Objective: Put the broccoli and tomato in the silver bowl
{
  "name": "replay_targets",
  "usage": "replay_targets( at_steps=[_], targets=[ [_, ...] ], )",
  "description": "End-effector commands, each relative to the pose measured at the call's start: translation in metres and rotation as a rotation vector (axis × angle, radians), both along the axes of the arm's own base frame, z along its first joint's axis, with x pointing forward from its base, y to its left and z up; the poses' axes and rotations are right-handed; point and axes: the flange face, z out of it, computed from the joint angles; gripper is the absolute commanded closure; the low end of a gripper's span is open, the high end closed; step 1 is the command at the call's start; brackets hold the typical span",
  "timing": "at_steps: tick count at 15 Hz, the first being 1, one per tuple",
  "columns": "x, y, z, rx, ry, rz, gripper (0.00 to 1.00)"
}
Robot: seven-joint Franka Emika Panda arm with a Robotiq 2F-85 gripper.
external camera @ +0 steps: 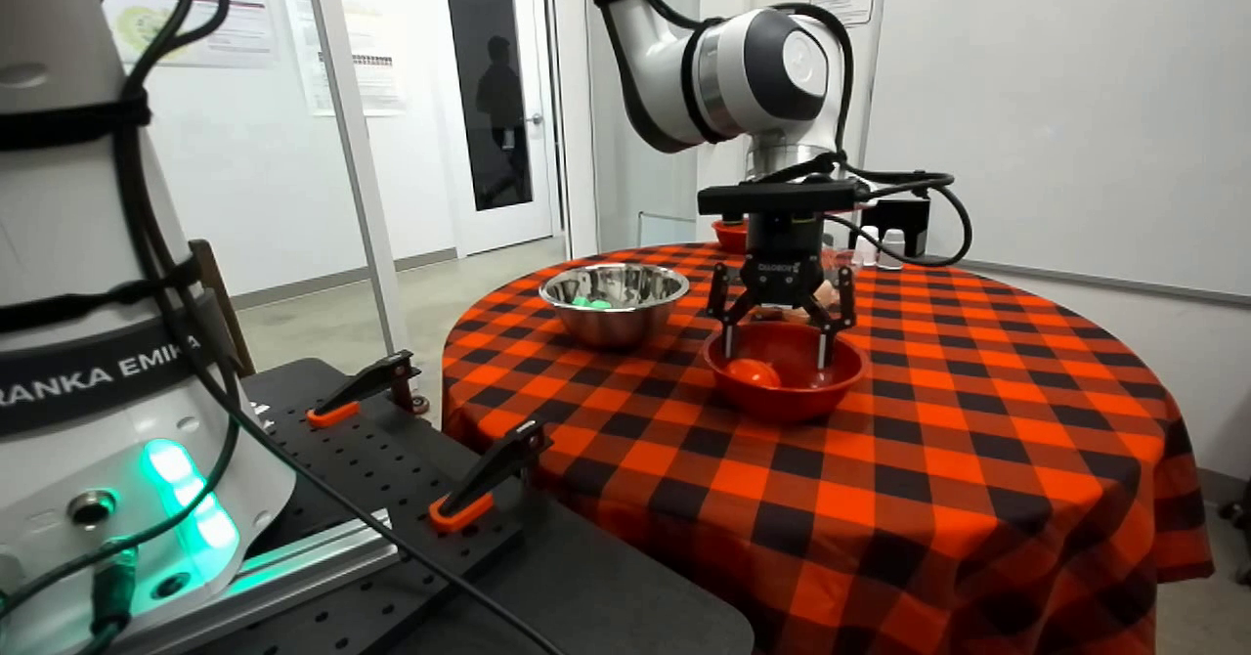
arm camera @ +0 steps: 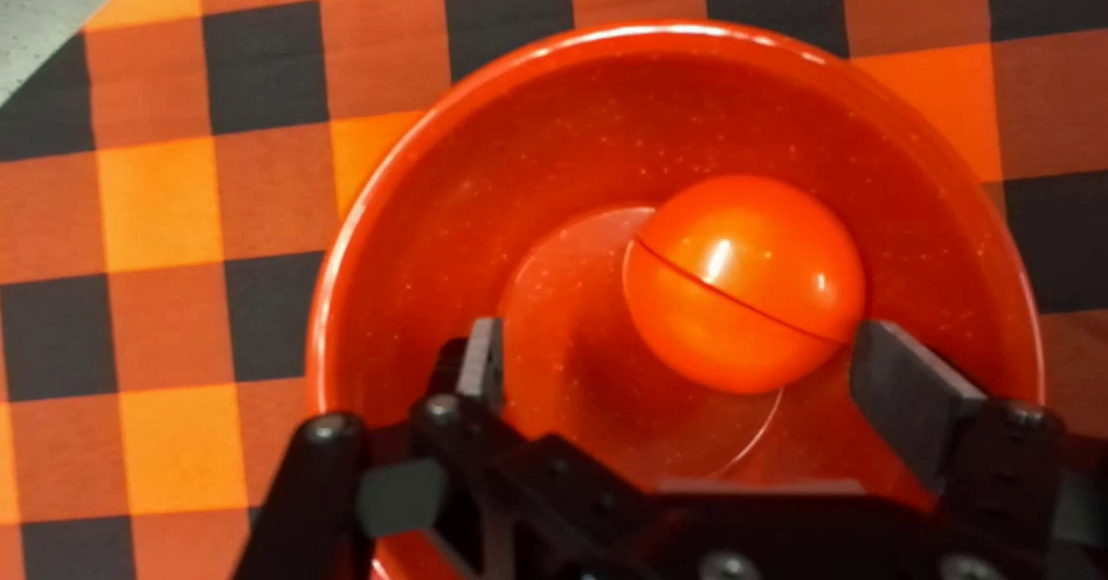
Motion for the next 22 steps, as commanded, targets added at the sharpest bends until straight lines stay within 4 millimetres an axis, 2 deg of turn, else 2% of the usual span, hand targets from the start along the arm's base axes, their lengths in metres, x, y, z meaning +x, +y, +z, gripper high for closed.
replay_targets(
  at_steps=[1,2,4,5,9,13,15,17,22],
  targets=[
    [0.005,-0.012,-0.011,0.028,0.029,-0.007,0.0],
    [0.005,-0.015,-0.015,0.03,0.039,-0.009,0.04],
    [0.003,-0.019,-0.023,0.037,0.06,-0.008,0.18],
    [0.003,-0.02,-0.026,0.039,0.069,-0.006,0.31],
    [0.006,-0.025,-0.031,0.036,0.087,-0.002,0.6],
    [0.01,-0.027,-0.024,0.029,0.081,-0.004,0.6],
    [0.014,-0.026,-0.013,0.029,0.063,-0.001,0.6],
    [0.018,-0.022,0.005,0.024,0.052,0.0,0.6],
    [0.02,0.008,0.074,0.051,0.036,0.026,0.6]
  ],
)
